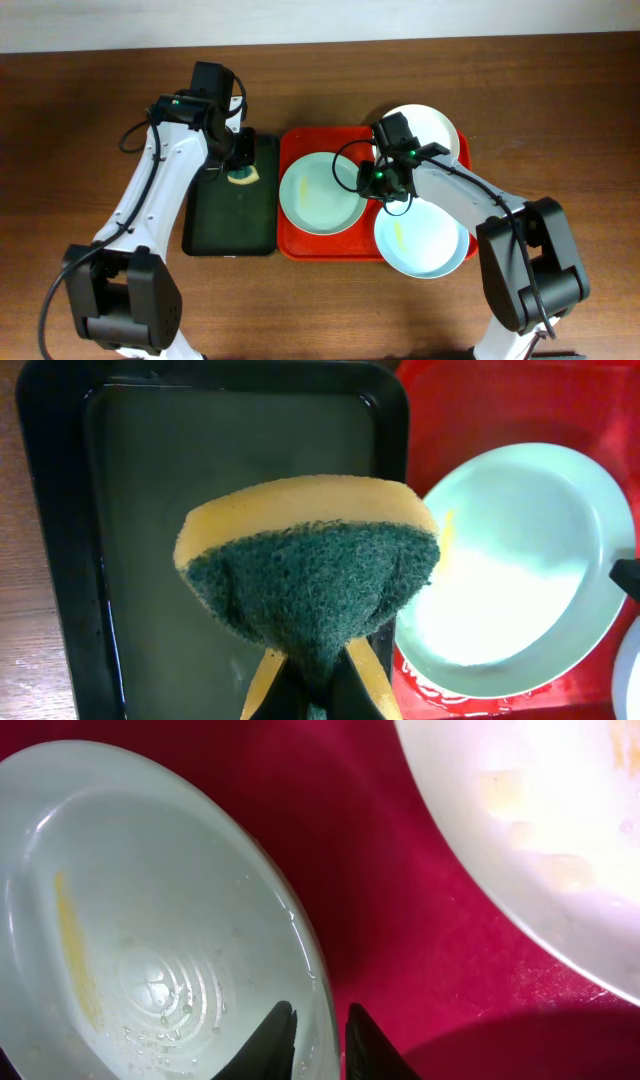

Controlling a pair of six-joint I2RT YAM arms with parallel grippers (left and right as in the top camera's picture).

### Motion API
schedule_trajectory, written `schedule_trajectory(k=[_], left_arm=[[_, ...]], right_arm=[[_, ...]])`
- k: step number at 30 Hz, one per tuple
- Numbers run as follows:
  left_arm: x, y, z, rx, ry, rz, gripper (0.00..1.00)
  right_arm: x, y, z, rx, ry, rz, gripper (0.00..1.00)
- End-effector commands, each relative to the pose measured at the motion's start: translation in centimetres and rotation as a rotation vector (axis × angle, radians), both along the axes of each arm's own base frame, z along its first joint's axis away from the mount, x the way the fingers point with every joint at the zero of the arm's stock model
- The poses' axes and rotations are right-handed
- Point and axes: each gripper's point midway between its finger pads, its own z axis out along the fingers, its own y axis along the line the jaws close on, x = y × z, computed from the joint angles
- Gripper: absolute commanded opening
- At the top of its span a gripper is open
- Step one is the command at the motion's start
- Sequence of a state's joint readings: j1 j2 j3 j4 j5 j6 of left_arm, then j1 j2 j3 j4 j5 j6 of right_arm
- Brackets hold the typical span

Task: Clean dirty plates on tray and stack at the side
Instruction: 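Lift the sponge with the left gripper toward the pale green plate, then scrub the pale green plate with the sponge while right gripper holds it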

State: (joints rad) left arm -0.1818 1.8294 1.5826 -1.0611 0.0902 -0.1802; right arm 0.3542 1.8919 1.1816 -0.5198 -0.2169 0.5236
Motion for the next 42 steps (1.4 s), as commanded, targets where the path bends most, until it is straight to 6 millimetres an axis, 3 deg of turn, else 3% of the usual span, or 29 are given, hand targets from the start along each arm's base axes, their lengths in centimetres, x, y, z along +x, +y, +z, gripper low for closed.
schedule_trajectory(k=[1,8,14,19,25,33,42], left_arm=[[0.4,-1.1,0.4,-0.024,-0.017,-0.014,0.0],[0.0,-2.9,0.5,-0.027,-0.018,-0.05,0.0],[-0.1,-6.4,0.0,-0.049,-0.029,-0.074,0.0],[-0.4,-9.5,-3.2,-0.035,0.015,-0.146,0.0],[0.1,-11.0,-6.2,-0.07,0.056,-0.228,0.0],[0.0,-11.1,-5.1,-0.063,0.079,-0.236,0.0],[-0.6,-10.8,-7.3,-0.02,0.136,-0.238,0.0]], right_arm=[[-0.3,-0.2,-0.8,-0.024,0.014,-0.006,0.04],[-1.2,-0.1,-0.5,-0.003,0.054,0.002,0.04],[-1.4,-0.1,-0.6,-0.006,0.06,0.003,0.04],[-1.7,-0.2,-0.7,-0.022,0.057,0.055,0.04],[-1.9,-0.2,-0.7,-0.034,0.045,0.106,0.04],[-1.3,-0.3,-0.7,-0.043,0.021,0.103,0.04],[-1.2,-0.2,-0.6,-0.042,0.018,0.103,0.04]])
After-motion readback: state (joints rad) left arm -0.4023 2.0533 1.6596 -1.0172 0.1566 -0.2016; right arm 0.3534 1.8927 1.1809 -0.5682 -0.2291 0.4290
